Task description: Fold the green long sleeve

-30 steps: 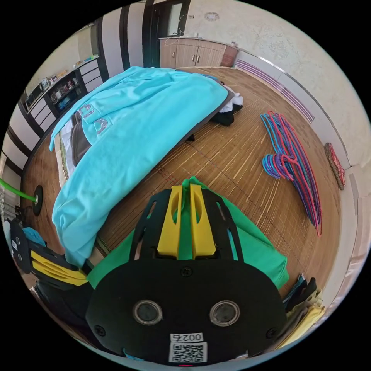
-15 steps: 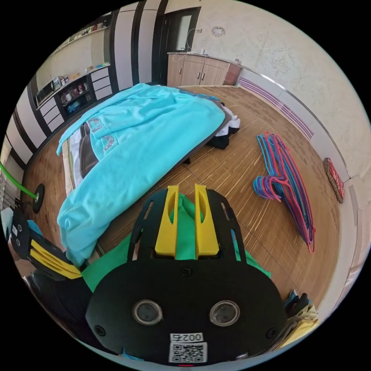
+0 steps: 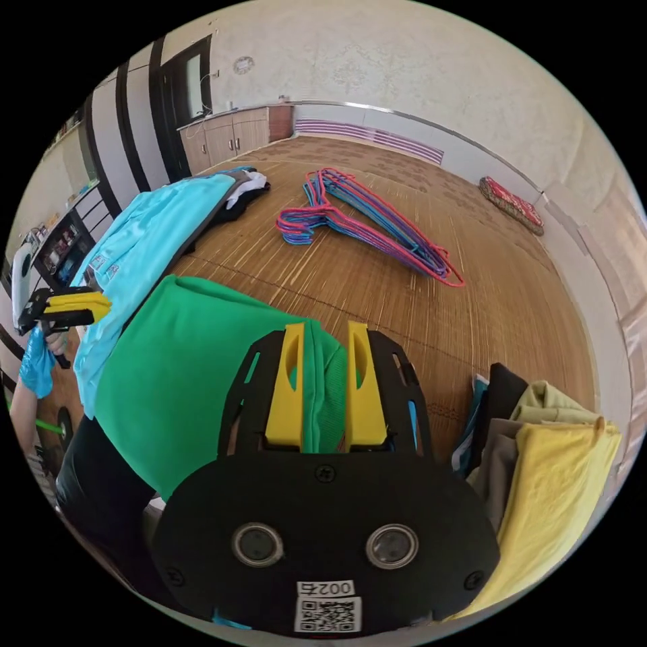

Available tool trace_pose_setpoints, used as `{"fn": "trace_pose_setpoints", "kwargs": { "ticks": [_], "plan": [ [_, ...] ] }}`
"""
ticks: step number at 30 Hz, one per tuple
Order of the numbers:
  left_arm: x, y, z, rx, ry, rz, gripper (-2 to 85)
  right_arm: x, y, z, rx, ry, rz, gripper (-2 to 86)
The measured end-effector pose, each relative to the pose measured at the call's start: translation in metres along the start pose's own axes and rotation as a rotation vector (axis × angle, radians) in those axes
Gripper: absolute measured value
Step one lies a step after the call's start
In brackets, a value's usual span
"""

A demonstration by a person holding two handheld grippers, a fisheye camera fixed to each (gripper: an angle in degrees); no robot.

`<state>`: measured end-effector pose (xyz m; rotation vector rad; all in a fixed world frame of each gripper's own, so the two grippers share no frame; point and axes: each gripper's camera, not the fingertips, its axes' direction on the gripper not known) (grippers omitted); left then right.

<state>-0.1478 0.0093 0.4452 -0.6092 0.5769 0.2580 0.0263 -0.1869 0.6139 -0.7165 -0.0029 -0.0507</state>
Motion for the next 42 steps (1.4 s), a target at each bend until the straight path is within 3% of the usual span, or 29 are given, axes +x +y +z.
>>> {"fn": "trace_pose_setpoints", "kwargs": {
  "ticks": [7,14,22,27,33,42],
  "plan": [
    [-0.031,-0.044,0.043,-0.051,-0.056,-0.165,2.5,0.019,0.019,0.022,-0.035,-0.067,-0.031,8.1],
    [-0.04,-0.053,0.049,-0.054,0.006,-0.161,0.0,0.031,0.043,0.02,0.0,-0.078,-0.105,0.5],
    [-0.05,-0.063,0.048,-0.056,0.055,-0.165,3.1,0.041,0.069,0.009,0.07,-0.012,-0.085,-0.8],
    [-0.047,-0.07,0.058,-0.086,0.097,-0.112,-0.1,0.045,0.082,0.015,0.06,0.02,-0.084,-0.8],
    [-0.037,-0.071,0.042,-0.018,-0.048,-0.074,-0.9,0.049,0.098,0.008,0.114,0.082,-0.1,-0.8],
    [-0.02,-0.079,0.054,-0.057,-0.19,-0.033,-0.9,0.057,0.106,0.041,-0.053,0.122,-0.106,-0.2]
  ]
}}
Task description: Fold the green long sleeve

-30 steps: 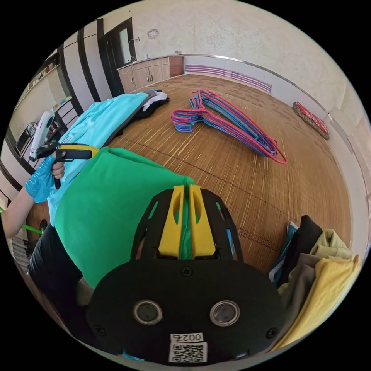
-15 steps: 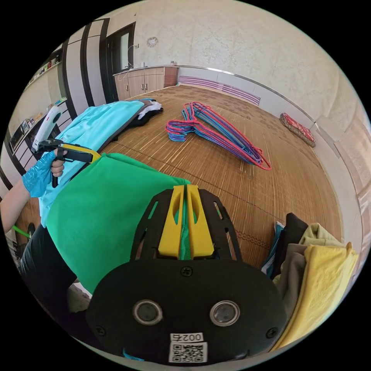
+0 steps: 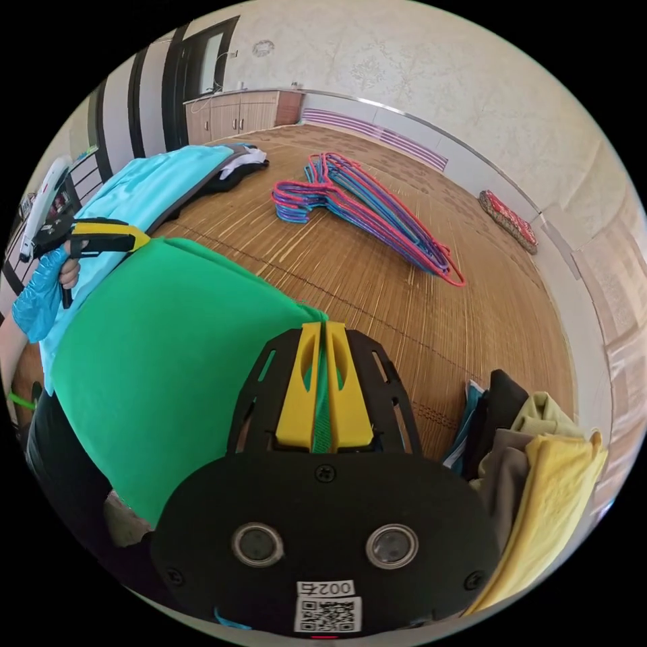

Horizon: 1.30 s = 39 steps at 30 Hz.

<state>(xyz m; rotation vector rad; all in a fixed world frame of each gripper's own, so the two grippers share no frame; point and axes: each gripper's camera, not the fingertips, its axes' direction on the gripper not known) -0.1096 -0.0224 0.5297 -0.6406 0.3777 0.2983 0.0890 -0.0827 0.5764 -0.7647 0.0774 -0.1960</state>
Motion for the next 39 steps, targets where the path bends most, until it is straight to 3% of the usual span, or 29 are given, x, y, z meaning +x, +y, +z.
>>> {"fn": "trace_pose_setpoints", "kwargs": {
  "ticks": [8,13,24,27,34,39],
  "plan": [
    [-0.009,0.002,-0.021,-0.012,-0.013,0.0,-0.8,0.028,0.028,-0.033,0.052,-0.153,0.066,5.1],
    [-0.011,0.026,-0.053,-0.011,0.077,0.012,1.1,0.016,0.068,-0.07,0.063,-0.164,0.042,6.2],
    [0.025,0.115,-0.086,-0.168,0.355,0.342,7.6,-0.014,0.173,-0.104,-0.029,-0.298,-0.027,11.7],
    [0.033,0.123,-0.076,-0.211,0.316,0.358,7.6,-0.019,0.183,-0.097,-0.054,-0.313,-0.047,10.9],
    [0.05,0.127,-0.069,-0.251,0.258,0.413,2.2,-0.035,0.191,-0.101,-0.055,-0.272,-0.124,0.3],
    [0.058,0.138,-0.072,-0.27,0.191,0.439,-0.8,-0.048,0.203,-0.101,-0.072,-0.226,-0.126,-0.8]
  ]
}}
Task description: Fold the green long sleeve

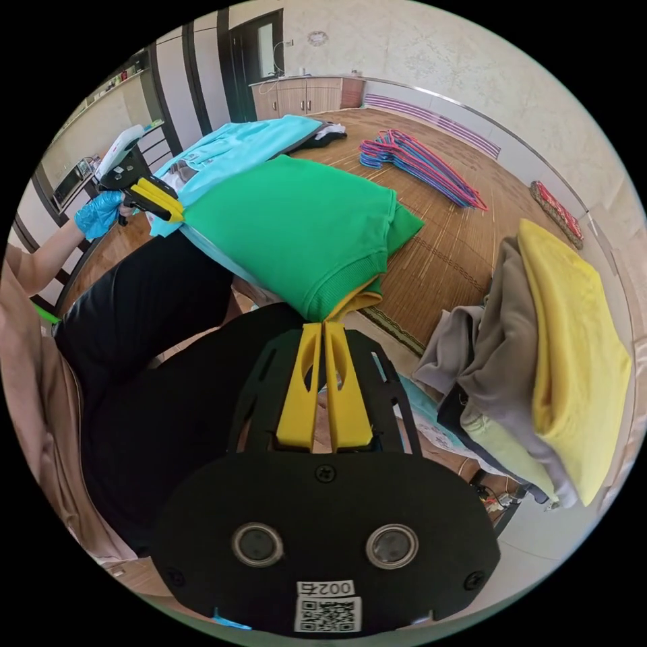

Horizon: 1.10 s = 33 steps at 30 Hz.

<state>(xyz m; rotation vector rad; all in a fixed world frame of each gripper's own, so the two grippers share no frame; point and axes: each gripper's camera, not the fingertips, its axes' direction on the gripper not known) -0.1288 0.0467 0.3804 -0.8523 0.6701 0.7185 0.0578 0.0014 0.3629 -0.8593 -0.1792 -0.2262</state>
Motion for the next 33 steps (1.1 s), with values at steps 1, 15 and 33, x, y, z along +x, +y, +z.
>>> {"fn": "trace_pose_setpoints", "kwargs": {
  "ticks": [1,15,33],
  "plan": [
    [0.001,0.002,0.0,0.007,0.004,-0.01,-0.9,-0.004,0.0,0.002,-0.007,0.002,0.006,-0.8],
    [0.029,0.017,-0.017,0.1,-0.066,-0.04,-1.0,-0.106,-0.03,-0.041,0.096,0.151,-0.131,10.5],
    [0.063,0.031,-0.028,0.254,-0.141,-0.084,-1.0,-0.256,-0.107,0.051,0.074,0.641,-0.296,9.2]
  ]
}}
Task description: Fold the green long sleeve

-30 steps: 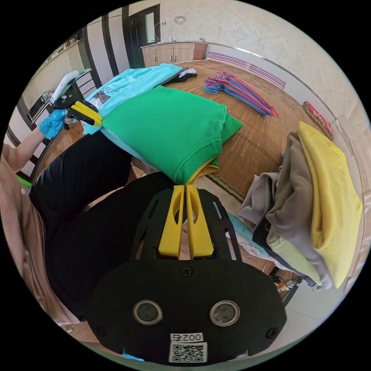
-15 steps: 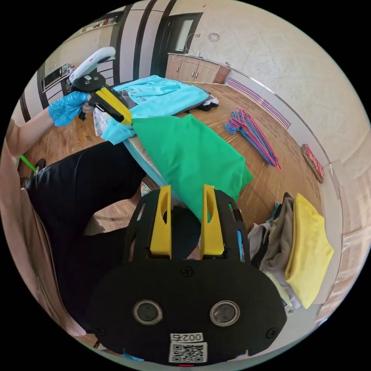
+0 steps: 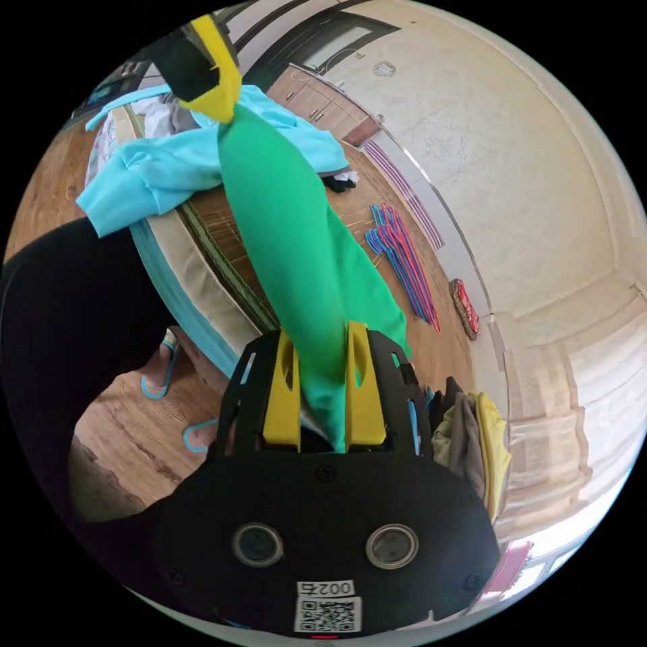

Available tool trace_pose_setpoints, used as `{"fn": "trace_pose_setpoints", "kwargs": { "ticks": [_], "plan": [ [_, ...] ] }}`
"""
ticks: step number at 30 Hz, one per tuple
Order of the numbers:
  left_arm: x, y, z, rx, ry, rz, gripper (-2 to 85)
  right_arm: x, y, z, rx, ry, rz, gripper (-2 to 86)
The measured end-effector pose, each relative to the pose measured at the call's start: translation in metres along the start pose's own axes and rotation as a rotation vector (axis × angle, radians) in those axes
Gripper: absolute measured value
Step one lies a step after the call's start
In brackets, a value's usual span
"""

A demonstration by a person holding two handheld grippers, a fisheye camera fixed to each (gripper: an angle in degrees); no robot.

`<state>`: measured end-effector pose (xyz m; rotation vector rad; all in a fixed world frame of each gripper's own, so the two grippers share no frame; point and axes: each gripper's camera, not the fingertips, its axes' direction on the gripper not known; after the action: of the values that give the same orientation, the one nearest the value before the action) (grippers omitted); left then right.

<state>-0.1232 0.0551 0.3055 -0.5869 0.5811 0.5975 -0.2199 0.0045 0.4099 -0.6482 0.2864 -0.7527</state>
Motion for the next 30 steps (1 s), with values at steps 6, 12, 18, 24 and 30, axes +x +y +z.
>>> {"fn": "trace_pose_setpoints", "kwargs": {
  "ticks": [6,12,18,24,30],
  "plan": [
    [0.011,0.026,0.027,-0.083,0.016,-0.031,-1.0,-0.007,0.01,-0.006,0.013,0.038,-0.059,5.1],
    [0.032,0.035,0.033,-0.129,-0.009,-0.056,-0.8,0.004,-0.007,-0.017,-0.009,-0.037,-0.037,4.4],
    [0.078,0.021,0.027,0.017,-0.073,0.092,5.5,0.014,-0.019,-0.022,-0.035,-0.084,-0.04,4.3],
    [0.133,0.005,0.07,0.032,-0.138,0.317,15.1,0.027,-0.028,-0.024,-0.046,-0.12,-0.013,4.2],
    [0.177,-0.007,0.111,-0.052,-0.328,0.361,16.0,0.045,-0.033,-0.027,-0.044,-0.144,0.019,4.1]
  ]
}}
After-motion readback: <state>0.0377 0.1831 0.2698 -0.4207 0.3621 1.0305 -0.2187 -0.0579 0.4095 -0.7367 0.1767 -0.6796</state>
